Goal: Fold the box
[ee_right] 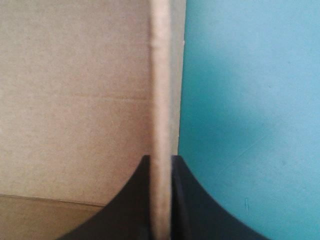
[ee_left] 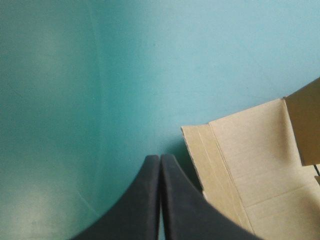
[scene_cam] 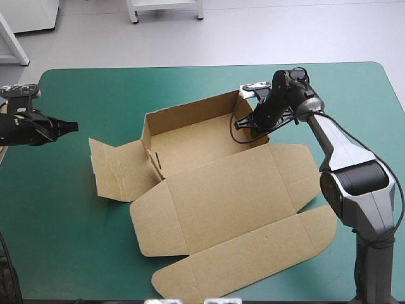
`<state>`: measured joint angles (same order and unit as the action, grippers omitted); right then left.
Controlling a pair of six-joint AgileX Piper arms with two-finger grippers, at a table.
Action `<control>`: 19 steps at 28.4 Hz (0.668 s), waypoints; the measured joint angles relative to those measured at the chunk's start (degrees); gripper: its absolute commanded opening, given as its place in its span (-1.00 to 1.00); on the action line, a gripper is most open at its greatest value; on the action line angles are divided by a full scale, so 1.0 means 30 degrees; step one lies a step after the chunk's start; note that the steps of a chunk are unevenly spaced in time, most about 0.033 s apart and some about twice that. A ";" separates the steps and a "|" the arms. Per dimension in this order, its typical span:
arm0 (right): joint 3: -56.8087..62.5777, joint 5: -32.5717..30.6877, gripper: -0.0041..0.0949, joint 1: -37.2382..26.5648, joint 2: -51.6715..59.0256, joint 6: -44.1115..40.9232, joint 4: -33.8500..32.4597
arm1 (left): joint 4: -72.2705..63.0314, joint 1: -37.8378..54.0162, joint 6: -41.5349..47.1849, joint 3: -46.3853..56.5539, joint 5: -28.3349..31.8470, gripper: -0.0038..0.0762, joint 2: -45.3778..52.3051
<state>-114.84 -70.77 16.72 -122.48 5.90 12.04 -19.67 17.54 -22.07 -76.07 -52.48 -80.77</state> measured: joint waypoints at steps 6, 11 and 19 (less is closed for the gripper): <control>-0.0580 -0.0005 -0.92 0.0000 0.0149 0.0485 -0.0473 | 0.0000 0.0000 0.0000 0.0000 0.0000 -0.93 0.0000; -0.1369 -0.0082 -0.92 -0.0395 0.1040 0.0326 -0.0382 | 0.0000 0.0000 -0.0052 0.0000 0.0017 -0.93 0.0000; -0.1497 -0.0172 -0.92 -0.2639 0.3168 0.0355 0.0392 | -0.0021 0.0000 -0.0052 0.0000 0.0217 -0.93 -0.0194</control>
<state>-119.33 -71.29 8.81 -112.98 6.96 13.22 -19.73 17.54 -22.22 -76.07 -51.83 -81.36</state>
